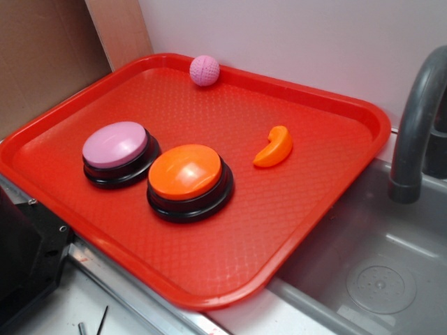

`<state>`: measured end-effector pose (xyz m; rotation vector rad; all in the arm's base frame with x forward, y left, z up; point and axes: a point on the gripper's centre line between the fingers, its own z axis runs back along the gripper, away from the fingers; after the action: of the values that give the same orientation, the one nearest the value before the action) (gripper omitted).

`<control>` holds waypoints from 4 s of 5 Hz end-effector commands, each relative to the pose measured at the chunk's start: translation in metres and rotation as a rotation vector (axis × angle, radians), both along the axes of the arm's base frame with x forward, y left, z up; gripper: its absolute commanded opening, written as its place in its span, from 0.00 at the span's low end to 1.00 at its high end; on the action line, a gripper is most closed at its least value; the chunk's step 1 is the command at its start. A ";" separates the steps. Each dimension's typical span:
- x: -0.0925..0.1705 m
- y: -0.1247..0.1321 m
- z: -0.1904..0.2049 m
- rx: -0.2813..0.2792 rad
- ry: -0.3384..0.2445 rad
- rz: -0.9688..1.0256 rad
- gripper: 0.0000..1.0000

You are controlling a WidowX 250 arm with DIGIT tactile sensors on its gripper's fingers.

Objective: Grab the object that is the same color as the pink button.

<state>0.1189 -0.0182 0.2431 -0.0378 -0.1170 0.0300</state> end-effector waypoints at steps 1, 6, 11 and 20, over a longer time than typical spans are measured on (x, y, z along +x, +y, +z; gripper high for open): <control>0.000 0.000 0.000 0.000 0.000 0.000 1.00; 0.136 0.072 -0.111 0.032 -0.300 0.390 1.00; 0.235 0.108 -0.190 0.152 -0.376 0.311 1.00; 0.120 0.066 -0.002 -0.087 -0.045 0.526 0.00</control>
<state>0.2381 0.0382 0.2248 -0.0922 -0.1296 0.5492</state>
